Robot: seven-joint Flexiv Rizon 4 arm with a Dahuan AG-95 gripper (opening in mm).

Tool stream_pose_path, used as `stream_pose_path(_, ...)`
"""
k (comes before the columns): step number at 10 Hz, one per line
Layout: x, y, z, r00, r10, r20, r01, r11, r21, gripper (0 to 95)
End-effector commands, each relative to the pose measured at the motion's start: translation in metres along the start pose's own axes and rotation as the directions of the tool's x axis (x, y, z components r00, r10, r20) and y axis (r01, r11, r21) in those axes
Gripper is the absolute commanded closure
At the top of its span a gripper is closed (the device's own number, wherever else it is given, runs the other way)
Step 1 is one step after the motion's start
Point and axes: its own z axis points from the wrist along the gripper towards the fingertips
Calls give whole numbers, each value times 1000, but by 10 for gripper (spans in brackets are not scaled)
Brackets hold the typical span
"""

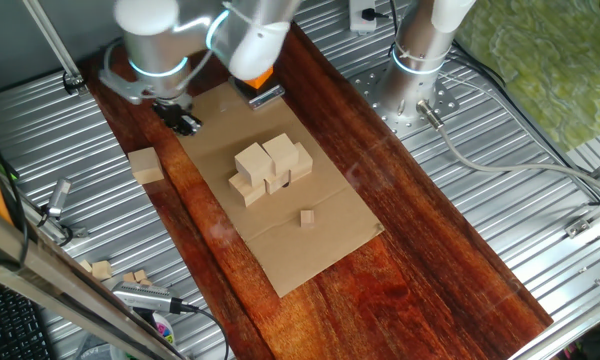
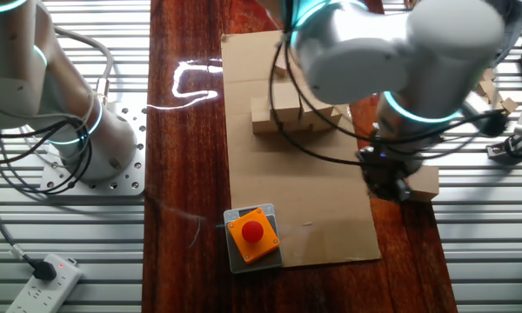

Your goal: Stack the blocks into a pyramid shape

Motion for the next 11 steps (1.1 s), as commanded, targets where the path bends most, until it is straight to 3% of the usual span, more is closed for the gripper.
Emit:
stream_pose_path(1,-4,-6,7,999,-32,13,32,999,1,950)
stream_pose_path(3,-5,-9,10,999,-46,23,47,999,-5,950)
stream_pose_path(8,-4,3,1,999,-42,-15,41,999,-20,950)
stream_pose_path(10,-4,3,1,998,-52,-20,52,999,-11,950)
stream_pose_path(11,-4,3,1,999,-42,-18,42,999,8,950)
